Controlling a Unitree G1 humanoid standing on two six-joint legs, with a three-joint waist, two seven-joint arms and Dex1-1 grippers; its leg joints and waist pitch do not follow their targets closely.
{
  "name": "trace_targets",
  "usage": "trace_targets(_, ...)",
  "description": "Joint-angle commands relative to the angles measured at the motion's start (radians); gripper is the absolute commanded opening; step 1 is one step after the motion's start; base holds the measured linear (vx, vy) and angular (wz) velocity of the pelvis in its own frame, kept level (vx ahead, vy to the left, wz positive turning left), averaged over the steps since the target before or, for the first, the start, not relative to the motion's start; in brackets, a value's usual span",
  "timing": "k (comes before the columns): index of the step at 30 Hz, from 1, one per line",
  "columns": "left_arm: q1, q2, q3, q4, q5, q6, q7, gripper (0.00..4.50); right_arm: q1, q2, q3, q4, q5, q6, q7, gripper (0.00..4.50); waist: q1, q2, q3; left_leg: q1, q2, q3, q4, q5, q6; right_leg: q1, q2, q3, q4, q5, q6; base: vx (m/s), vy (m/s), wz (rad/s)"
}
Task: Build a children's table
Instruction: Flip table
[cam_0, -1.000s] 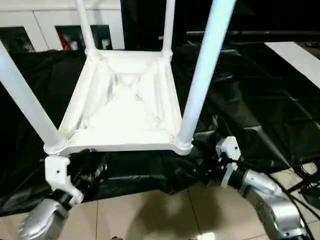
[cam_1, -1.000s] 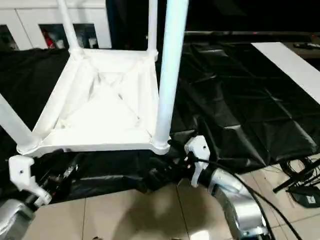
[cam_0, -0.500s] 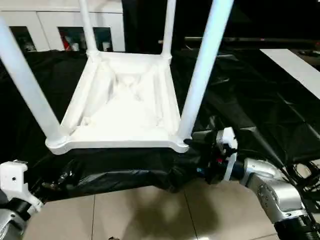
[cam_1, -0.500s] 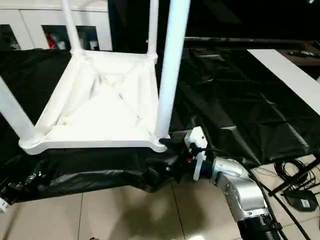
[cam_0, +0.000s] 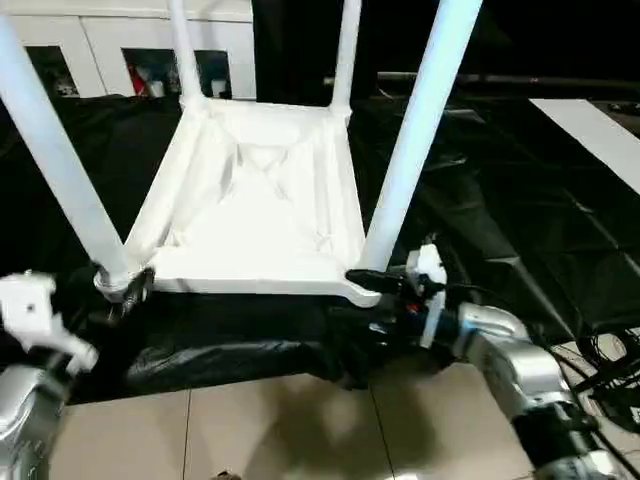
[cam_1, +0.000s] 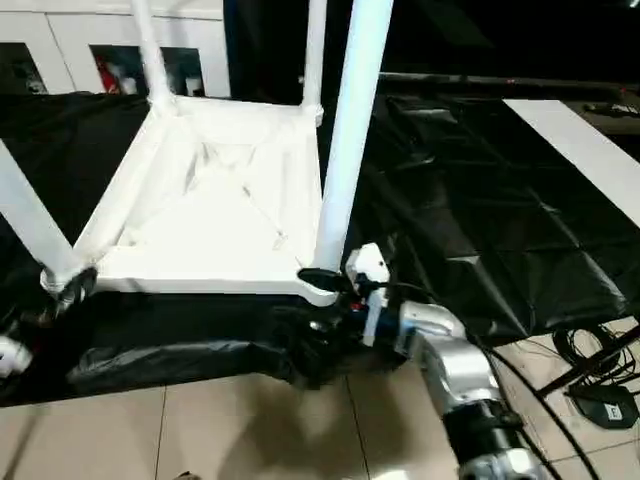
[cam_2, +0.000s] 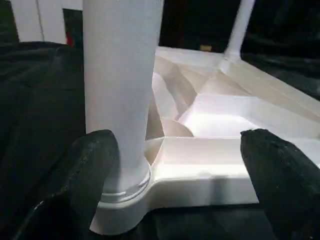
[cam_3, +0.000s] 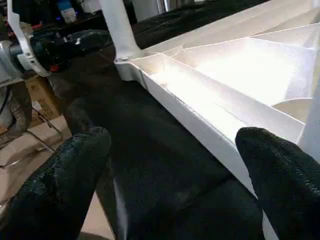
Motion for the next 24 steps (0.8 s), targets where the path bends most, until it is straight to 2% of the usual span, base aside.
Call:
trace_targets(1, -0.017, -0.007, -0.021, -0.008, 0.005, 0.012, 0.01, 4.47, -0.013, -0.001, -0.028, 0.017, -0.007, -0.026, -0.024, 4.5, 0.002, 0.018, -0.044, 0.008, 0.032, -0.005, -0.082, -0.152, 0.036, 0.034, -0.054, 0.027, -0.055, -0.056, -0.221, 0.0, 0.0, 0.0)
trace_targets(3, -0.028, -0.019, -0.029, -0.016, -0.005, 0.017, 0.009, 4.47, -0.012, 0.01, -0.047, 0.025, -0.008, -0.051, -0.055, 4.5, 0.002, 0.013, -0.044, 0.008, 0.032, -0.004, -0.083, -0.163, 0.036, 0.036, -0.053, 0.027, -0.057, -0.073, -0.217, 0.0, 0.0, 0.0)
trace_targets(4, -0.037, -0.031, -0.041, -0.026, -0.014, 0.02, 0.008, 4.47, -0.009, 0.019, -0.075, 0.034, -0.001, -0.063, -0.083, 4.5, 0.003, 0.016, -0.043, 0.009, 0.033, -0.003, -0.084, -0.175, 0.031, 0.033, -0.056, 0.028, -0.059, -0.096, -0.216, 0.0, 0.0, 0.0)
trace_targets(5, -0.037, -0.031, -0.041, -0.026, -0.014, 0.02, 0.008, 4.47, -0.009, 0.019, -0.075, 0.034, -0.001, -0.063, -0.083, 4.5, 0.003, 0.016, -0.043, 0.01, 0.033, -0.002, -0.084, -0.189, 0.023, 0.032, -0.056, 0.029, -0.062, -0.116, -0.215, 0.0, 0.0, 0.0)
trace_targets(6, -0.057, -0.055, -0.076, -0.045, -0.027, 0.037, 0.005, 4.47, 0.008, 0.024, -0.137, 0.037, 0.014, -0.085, -0.145, 4.5, 0.007, 0.014, -0.044, 0.014, 0.035, -0.001, -0.085, -0.193, 0.014, 0.031, -0.057, 0.03, -0.064, -0.128, -0.211, 0.0, 0.0, 0.0)
trace_targets(8, -0.074, -0.062, -0.1, -0.027, 0.004, 0.036, 0.019, 4.47, 0.025, 0.016, -0.178, 0.04, 0.023, -0.101, -0.181, 4.5, 0.017, 0.016, -0.043, 0.016, 0.034, 0.001, -0.084, -0.195, 0.011, 0.029, -0.055, 0.031, -0.064, -0.13, -0.206, 0.0, 0.0, 0.0)
trace_targets(9, -0.074, -0.062, -0.1, -0.027, 0.004, 0.036, 0.019, 4.47, 0.025, 0.016, -0.178, 0.04, 0.023, -0.101, -0.181, 4.5, 0.019, 0.014, -0.042, 0.013, 0.033, 0.001, -0.085, -0.193, 0.012, 0.032, -0.055, 0.031, -0.065, -0.133, -0.2, 0.0, 0.0, 0.0)
trace_targets(10, -0.08, -0.06, -0.106, -0.016, 0.021, 0.051, 0.037, 4.47, 0.03, 0.013, -0.193, 0.045, 0.028, -0.105, -0.192, 4.5, 0.022, 0.021, -0.044, 0.014, 0.032, 0.0, -0.085, -0.194, 0.008, 0.032, -0.055, 0.031, -0.063, -0.135, -0.193, 0.0, 0.0, 0.0)
trace_targets(11, -0.081, -0.058, -0.111, -0.009, 0.04, 0.055, 0.053, 4.47, 0.038, 0.007, -0.201, 0.046, 0.031, -0.112, -0.197, 4.5, 0.02, 0.02, -0.045, 0.013, 0.033, -0.001, -0.085, -0.199, 0.007, 0.033, -0.054, 0.03, -0.066, -0.13, -0.186, 0.0, 0.0, 0.0)
trace_targets(12, -0.077, -0.061, -0.109, -0.014, 0.037, 0.065, 0.06, 4.47, 0.047, 0.0, -0.209, 0.043, 0.03, -0.118, -0.203, 4.5, 0.02, 0.024, -0.044, 0.013, 0.032, -0.002, -0.085, -0.203, 0.006, 0.033, -0.054, 0.03, -0.064, -0.131, -0.186, 0.0, 0.0, 0.0)
trace_targets(13, -0.073, -0.063, -0.108, -0.02, 0.033, 0.07, 0.064, 4.47, 0.054, -0.005, -0.213, 0.04, 0.03, -0.122, -0.206, 4.5, 0.019, 0.018, -0.045, 0.009, 0.031, -0.002, -0.084, -0.203, 0.007, 0.037, -0.054, 0.03, -0.065, -0.139, -0.183, 0.0, 0.0, 0.0)
trace_targets(17, -0.053, -0.07, -0.116, -0.042, 0.053, 0.084, 0.083, 4.47, 0.067, -0.012, -0.229, 0.033, 0.016, -0.136, -0.215, 4.5, 0.017, 0.023, -0.042, 0.007, 0.031, -0.002, -0.085, -0.208, 0.009, 0.035, -0.052, 0.03, -0.068, -0.154, -0.182, 0.0, 0.0, 0.0)
trace_targets(20, -0.029, -0.081, -0.118, -0.072, 0.03, 0.1, 0.09, 4.47, 0.047, -0.012, -0.256, 0.061, -0.002, -0.159, -0.25, 4.5, 0.01, 0.019, -0.04, 0.004, 0.032, -0.003, -0.085, -0.206, 0.01, 0.036, -0.054, 0.029, -0.069, -0.163, -0.186, 0.0, 0.0, 0.0)
trace_targets(23, 0.025, -0.075, -0.109, -0.119, -0.007, 0.12, 0.062, 4.47, 0.034, -0.022, -0.259, 0.07, 0.014, -0.141, -0.239, 4.5, 0.002, 0.017, -0.04, 0.001, 0.032, -0.004, -0.085, -0.2, 0.017, 0.037, -0.052, 0.028, -0.065, -0.152, -0.2, 0.0, 0.0, 0.0)
trace_targets(24, 0.059, -0.066, -0.102, -0.143, -0.026, 0.127, 0.04, 4.47, 0.041, -0.032, -0.243, 0.056, 0.022, -0.121, -0.205, 4.5, -0.002, 0.006, -0.035, 0.001, 0.032, -0.001, -0.085, -0.211, 0.026, 0.033, -0.049, 0.028, -0.071, -0.171, -0.196, 0.0, 0.0, 0.0)
